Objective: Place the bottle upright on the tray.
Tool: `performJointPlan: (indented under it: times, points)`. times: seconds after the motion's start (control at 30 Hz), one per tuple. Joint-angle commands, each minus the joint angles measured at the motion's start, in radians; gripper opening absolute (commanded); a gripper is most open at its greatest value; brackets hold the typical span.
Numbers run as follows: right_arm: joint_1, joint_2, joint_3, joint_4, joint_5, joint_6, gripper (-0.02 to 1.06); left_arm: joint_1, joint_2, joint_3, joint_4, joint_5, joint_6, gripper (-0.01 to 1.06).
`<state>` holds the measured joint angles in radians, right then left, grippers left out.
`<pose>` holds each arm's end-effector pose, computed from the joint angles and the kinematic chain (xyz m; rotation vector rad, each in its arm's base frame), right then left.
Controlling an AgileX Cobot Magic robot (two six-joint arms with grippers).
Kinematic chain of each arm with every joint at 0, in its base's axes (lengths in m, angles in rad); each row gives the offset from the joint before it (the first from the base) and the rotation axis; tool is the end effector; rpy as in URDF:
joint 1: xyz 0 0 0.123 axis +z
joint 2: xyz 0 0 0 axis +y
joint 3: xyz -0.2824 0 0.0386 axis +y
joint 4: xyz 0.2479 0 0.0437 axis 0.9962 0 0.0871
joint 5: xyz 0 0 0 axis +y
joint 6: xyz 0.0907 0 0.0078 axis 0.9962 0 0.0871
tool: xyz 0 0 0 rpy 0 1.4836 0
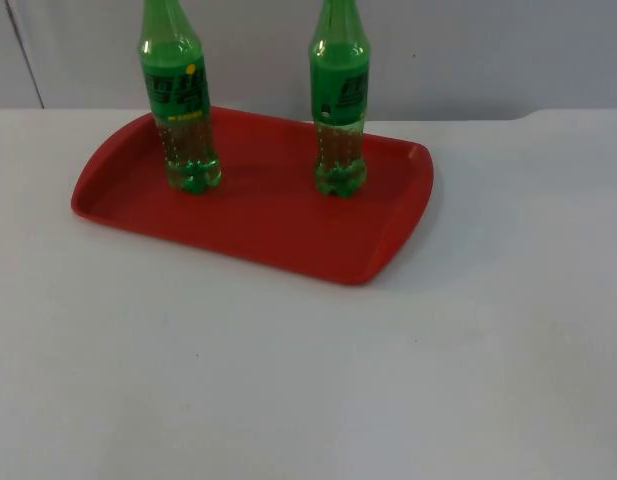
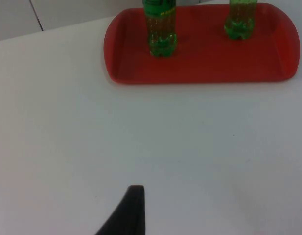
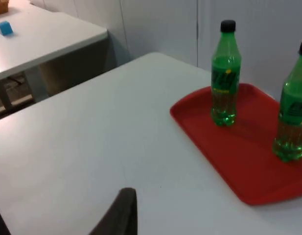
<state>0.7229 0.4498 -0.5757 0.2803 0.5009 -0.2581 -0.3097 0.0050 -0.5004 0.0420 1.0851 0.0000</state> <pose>0.0593 0.0685 0.3307 -0.7643 1.7231 0.6164 -0.0039 0.0048 0.2754 0.3177 2.0511 -0.1394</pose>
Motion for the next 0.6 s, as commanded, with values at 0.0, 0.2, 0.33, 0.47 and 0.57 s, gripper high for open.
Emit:
performJointPlan:
  times: [0.0,0.2,0.33,0.47,0.57]
  points:
    - [0.000,-0.042,0.006,-0.013,0.039,0.000,1.05,-0.004,-0.005,0.005,-0.007,-0.010,0.000,1.05]
    - [0.000,-0.167,0.012,-0.095,0.149,0.038,1.05,-0.004,-0.005,0.005,-0.007,-0.010,0.000,1.05]
    - [0.000,-0.240,0.012,-0.156,0.223,0.103,1.05,-0.004,-0.005,0.005,-0.007,-0.010,0.000,1.05]
    - [0.000,-0.299,0.012,-0.233,0.292,0.179,1.05,-0.004,-0.005,0.005,-0.007,-0.010,0.000,1.05]
    - [0.000,-0.357,0.012,-0.291,0.365,0.244,1.05,-0.004,-0.005,0.005,-0.007,-0.010,0.000,1.05]
